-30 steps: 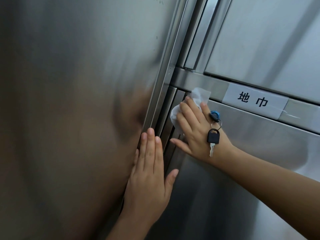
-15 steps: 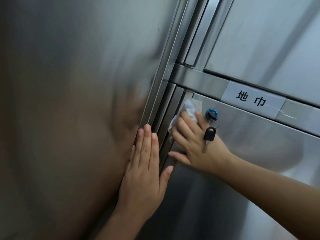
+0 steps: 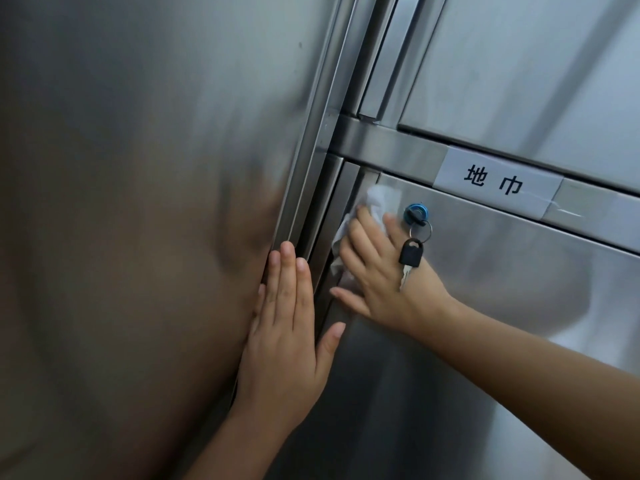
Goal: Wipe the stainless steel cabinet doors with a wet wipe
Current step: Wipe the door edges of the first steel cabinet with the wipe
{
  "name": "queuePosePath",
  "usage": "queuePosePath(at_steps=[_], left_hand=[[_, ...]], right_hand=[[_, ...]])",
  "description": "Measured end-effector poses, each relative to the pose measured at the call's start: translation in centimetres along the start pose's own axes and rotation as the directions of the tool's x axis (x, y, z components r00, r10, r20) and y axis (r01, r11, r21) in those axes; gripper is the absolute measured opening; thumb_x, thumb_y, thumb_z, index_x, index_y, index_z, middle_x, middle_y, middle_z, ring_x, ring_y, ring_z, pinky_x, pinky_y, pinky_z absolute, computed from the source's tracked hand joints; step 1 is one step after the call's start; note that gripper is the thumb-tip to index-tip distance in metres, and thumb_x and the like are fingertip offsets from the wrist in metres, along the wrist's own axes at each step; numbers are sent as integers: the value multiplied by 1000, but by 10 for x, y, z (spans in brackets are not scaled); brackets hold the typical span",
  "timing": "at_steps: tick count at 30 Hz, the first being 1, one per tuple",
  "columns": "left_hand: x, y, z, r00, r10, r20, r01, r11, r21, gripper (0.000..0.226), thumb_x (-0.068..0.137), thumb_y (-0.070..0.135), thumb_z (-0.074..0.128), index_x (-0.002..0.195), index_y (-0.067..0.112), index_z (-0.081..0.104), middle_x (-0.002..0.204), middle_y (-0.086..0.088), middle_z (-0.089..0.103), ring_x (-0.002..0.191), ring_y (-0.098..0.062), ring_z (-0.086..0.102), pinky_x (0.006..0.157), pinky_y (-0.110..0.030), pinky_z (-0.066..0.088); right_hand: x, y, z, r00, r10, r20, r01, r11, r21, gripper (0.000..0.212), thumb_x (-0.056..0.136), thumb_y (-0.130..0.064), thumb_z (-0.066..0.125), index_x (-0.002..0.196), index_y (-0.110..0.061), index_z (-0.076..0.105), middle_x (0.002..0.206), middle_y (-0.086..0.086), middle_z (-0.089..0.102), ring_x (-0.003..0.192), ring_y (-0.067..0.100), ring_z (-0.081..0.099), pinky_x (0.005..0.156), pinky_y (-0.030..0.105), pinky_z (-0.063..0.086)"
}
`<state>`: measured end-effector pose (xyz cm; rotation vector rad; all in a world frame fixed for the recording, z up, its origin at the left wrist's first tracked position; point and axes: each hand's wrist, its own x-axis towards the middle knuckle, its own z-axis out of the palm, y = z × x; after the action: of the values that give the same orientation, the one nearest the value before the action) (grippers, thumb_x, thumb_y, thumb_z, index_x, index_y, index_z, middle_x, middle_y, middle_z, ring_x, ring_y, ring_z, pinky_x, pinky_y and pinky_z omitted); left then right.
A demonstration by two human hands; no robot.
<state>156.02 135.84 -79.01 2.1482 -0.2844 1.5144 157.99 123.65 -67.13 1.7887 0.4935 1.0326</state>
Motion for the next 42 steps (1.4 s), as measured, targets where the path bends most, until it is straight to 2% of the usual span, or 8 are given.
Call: queuePosePath(at_steps=[4,17,21,26,31,34,37,42], left_hand=[[-5,3,0,999,-18,28,17,1000,18,73,97,51,19,141,-7,14,150,-23,12,141,-27,8,113,-35,8],[-28,2,15,999,-34,22,32,997,71,78,97,55,16,142,-8,10,151,-24,5,142,-32,4,114,-39,5],[-51,3,28,1000,-18,7,17,991,134,75,97,53,19,143,-5,8,154,-18,-4,143,-32,2,114,-43,6],[-85,12,41,997,-30,65,22,993,112,72,97,51,20,143,-4,11,154,-20,4,143,-32,4,113,-45,9],[-115,35,49,967,-186,175,179,982,54,77,96,55,14,139,-8,15,146,-29,18,137,-34,15,109,-43,12],[-126,53,57,933,-280,225,275,960,52,86,89,60,26,137,-12,22,144,-31,22,135,-38,18,108,-42,11],[-127,71,64,869,-406,283,403,912,71,91,80,59,33,134,-15,34,141,-32,29,130,-45,29,109,-49,20],[-118,86,65,785,-515,343,541,841,26,92,77,59,39,129,-16,39,137,-34,35,124,-49,35,88,-64,35]], right_hand=[[0,-4,-1,999,-34,-33,36,998,60,59,87,-51,30,107,-7,63,115,18,60,118,34,52,97,42,44],[12,17,-5,998,64,-11,-64,997,-53,75,89,-60,21,124,-3,53,132,20,50,131,35,39,107,43,31],[3,8,1,999,24,-27,-25,999,-40,72,88,-57,20,120,-4,58,128,18,54,128,34,43,106,45,35],[-14,-16,11,996,-82,-34,83,996,31,70,91,-53,20,123,-2,55,129,21,52,129,36,41,107,47,31],[-25,-30,18,987,-145,-72,147,989,29,67,91,-53,25,123,-3,55,127,19,54,128,34,43,105,46,33],[-26,-31,19,984,-165,-65,166,986,13,66,92,-53,22,124,-4,53,128,19,53,129,34,41,106,47,32],[-31,-38,20,978,-199,-62,200,980,12,66,91,-53,23,124,-4,54,127,19,53,128,34,42,105,47,33],[-48,-68,21,952,-304,-17,304,949,79,66,91,-49,19,128,-7,54,129,15,54,128,32,43,106,46,32]])
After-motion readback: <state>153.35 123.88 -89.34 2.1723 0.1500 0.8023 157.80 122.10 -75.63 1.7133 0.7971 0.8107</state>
